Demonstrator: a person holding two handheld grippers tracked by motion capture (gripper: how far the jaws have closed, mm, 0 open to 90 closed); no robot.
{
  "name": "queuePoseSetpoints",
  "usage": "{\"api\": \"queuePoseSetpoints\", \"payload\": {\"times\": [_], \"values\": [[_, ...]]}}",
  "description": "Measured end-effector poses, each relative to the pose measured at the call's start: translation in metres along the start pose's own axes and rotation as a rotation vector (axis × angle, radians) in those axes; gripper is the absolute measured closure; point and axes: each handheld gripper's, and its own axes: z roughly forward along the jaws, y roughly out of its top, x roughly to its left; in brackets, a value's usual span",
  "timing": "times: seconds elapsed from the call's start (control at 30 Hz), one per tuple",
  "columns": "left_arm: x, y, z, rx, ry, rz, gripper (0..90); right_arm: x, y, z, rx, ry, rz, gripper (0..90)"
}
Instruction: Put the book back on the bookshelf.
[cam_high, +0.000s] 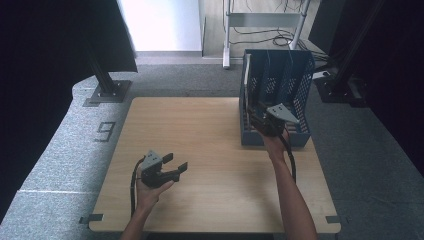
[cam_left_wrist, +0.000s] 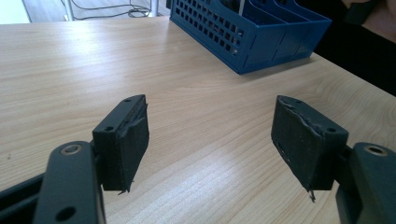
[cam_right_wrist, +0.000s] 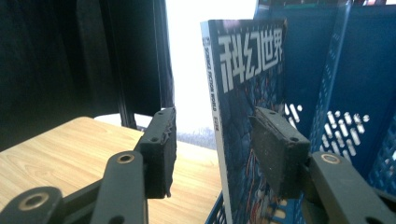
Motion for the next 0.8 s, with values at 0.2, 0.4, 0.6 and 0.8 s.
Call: {"api": "queuePoseSetpoints", "payload": {"times": [0.2, 0.4, 0.6, 0.8], "values": [[-0.001, 0.000, 0.001, 0.005, -0.002, 0.004, 27.7, 0.004, -0.007, -0.016, 0.002, 0.014, 0.007, 50.4], [-0.002, -0.001, 0.003, 0.011, -0.004, 0.006, 27.7, 0.006, -0.020, -0.031, 0.018, 0.032, 0.012, 50.4], [-0.003, -0.002, 0.005, 0.017, -0.007, 0.007, 27.7, 0.009, -0.036, -0.043, 0.052, 0.055, 0.030, 50.4], [-0.003, -0.002, 0.006, 0.022, -0.007, 0.010, 27.7, 0.014, -0.052, -0.053, 0.081, 0.088, 0.044, 50.5]]}}
